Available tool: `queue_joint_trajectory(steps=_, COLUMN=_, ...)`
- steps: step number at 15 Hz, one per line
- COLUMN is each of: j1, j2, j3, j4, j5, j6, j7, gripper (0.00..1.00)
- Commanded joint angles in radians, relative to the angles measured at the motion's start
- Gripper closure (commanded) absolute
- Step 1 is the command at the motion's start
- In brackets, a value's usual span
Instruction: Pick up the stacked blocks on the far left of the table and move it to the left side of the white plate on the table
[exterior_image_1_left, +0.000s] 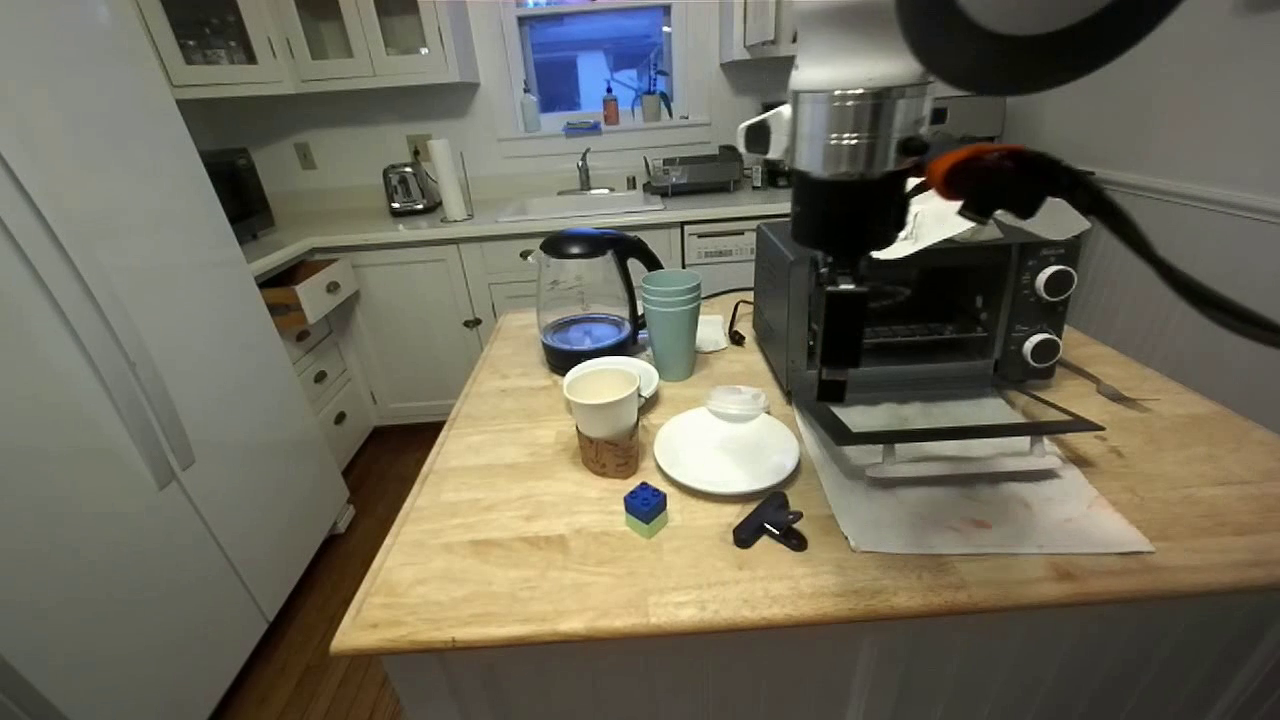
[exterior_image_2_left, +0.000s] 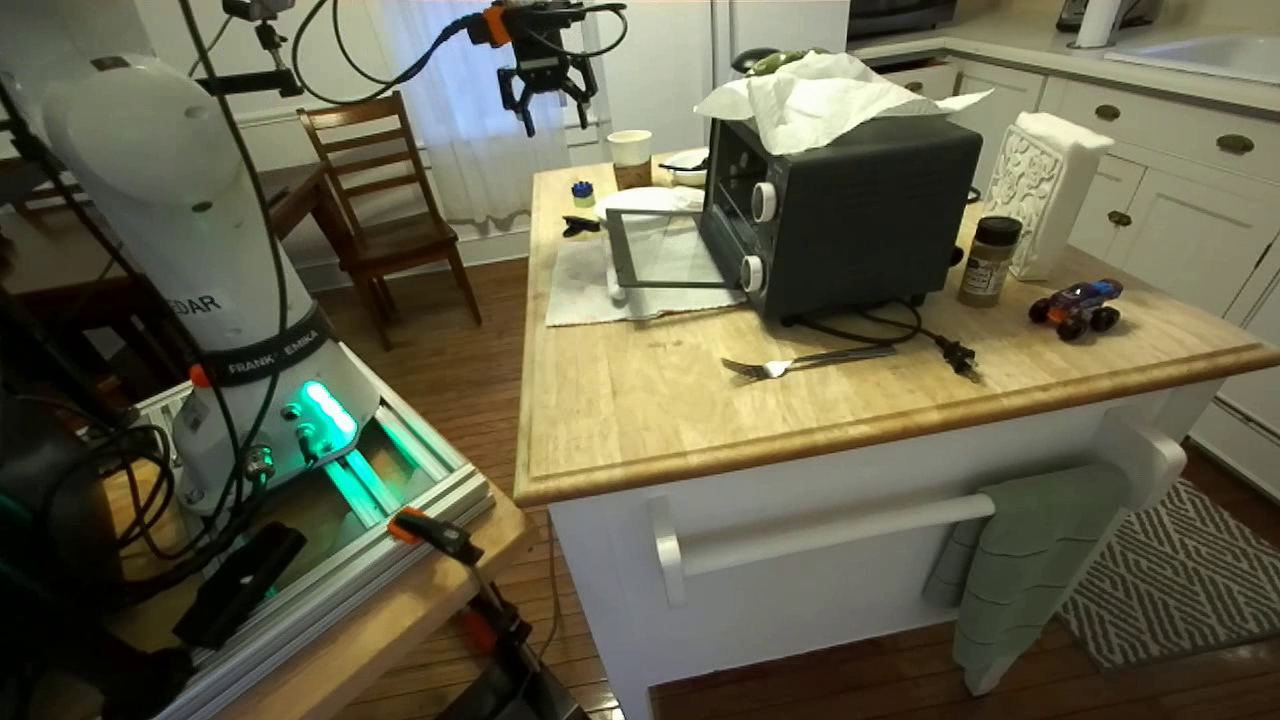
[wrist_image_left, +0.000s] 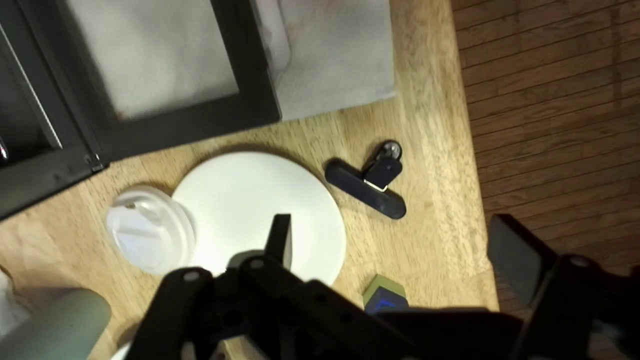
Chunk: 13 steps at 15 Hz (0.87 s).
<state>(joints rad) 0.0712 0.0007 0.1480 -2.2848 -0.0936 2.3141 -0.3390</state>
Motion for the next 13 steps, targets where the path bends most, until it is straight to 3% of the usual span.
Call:
queue_joint_trajectory(steps=1, j1=0.007, j2=-0.248, j3=-0.028, j4=-0.22, j5=0.016, j6=0.0, j7=0.156, gripper=0.0)
queue_joint_trajectory(steps=8, j1=0.009, j2=-0.581, j3=-0.015, j4=-0.409, j5=0.044, j6=0.008, j7=0.454, gripper=0.0)
queue_joint_trajectory(steps=9, j1=0.007, j2=-0.607, j3=-0.002, j4=-0.419, j5=0.021, j6=0.053, j7=0.475, gripper=0.0)
queue_joint_trajectory(steps=10, j1=0.007, j2=-0.513, j3=-0.021, j4=-0.361, j5=0.017, j6=0.001, j7=0.419, gripper=0.0)
queue_joint_trajectory(steps=13, j1=0.006, j2=-0.588, j3=-0.006, j4=-0.391, j5=0.018, j6=0.022, j7=0.452, gripper=0.0)
